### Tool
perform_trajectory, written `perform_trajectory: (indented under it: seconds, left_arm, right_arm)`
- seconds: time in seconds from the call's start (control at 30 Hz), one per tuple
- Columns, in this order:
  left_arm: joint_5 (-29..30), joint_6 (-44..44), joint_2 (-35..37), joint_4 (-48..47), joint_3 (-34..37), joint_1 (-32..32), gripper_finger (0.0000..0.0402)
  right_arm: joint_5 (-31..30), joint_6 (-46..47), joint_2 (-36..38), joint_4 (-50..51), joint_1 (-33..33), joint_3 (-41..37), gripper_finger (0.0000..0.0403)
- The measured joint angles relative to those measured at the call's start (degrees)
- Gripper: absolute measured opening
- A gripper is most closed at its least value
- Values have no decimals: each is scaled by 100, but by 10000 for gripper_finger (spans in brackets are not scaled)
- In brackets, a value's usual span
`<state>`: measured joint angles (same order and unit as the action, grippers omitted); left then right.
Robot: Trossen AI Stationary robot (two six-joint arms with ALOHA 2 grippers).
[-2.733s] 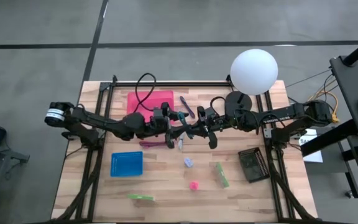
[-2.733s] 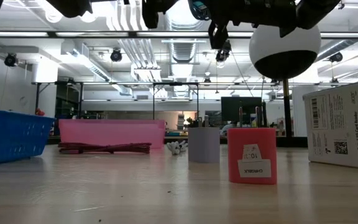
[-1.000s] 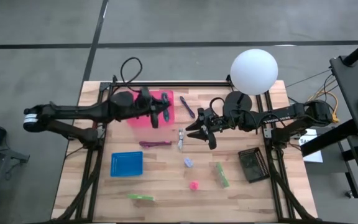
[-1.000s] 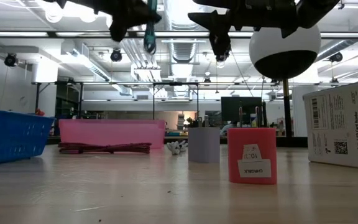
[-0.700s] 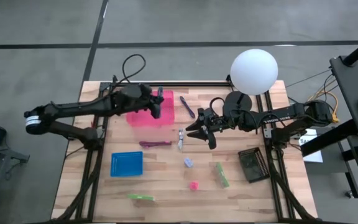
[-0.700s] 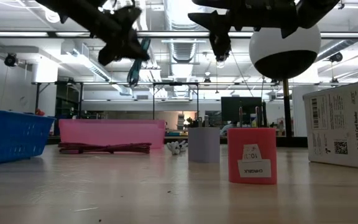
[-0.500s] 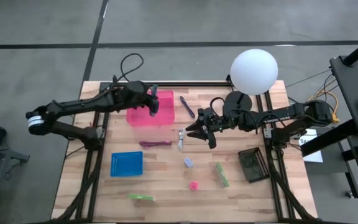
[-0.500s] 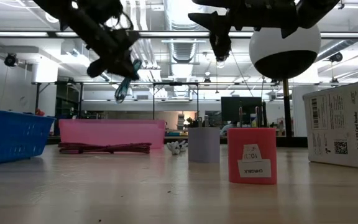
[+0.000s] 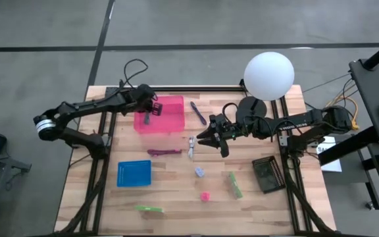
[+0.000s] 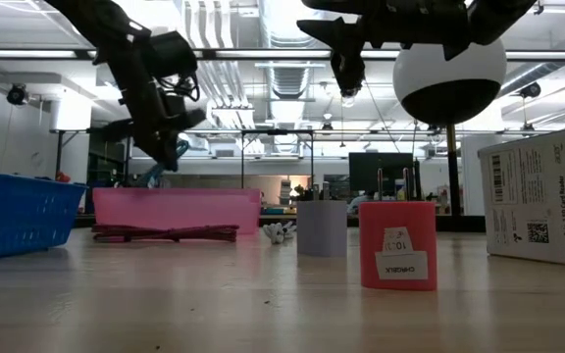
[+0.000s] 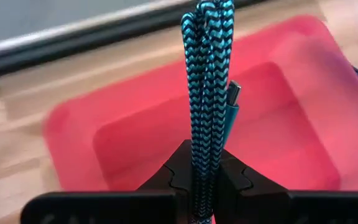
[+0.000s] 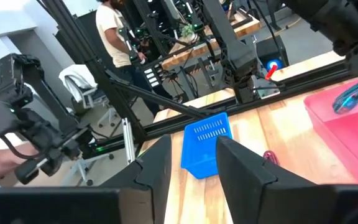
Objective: Pick and place items into bin
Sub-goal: Put the blue charger cable into the pink bin
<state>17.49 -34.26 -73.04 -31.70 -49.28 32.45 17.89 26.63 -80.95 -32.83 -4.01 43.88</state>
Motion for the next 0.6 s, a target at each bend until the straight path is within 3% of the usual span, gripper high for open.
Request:
perform_trajectory:
  seconds: [0.6]
  left_arm:
    - [370,-415,-272,-629,0,21,20]
  right_arm:
    - [2,-2,-2,5,0,-2,108]
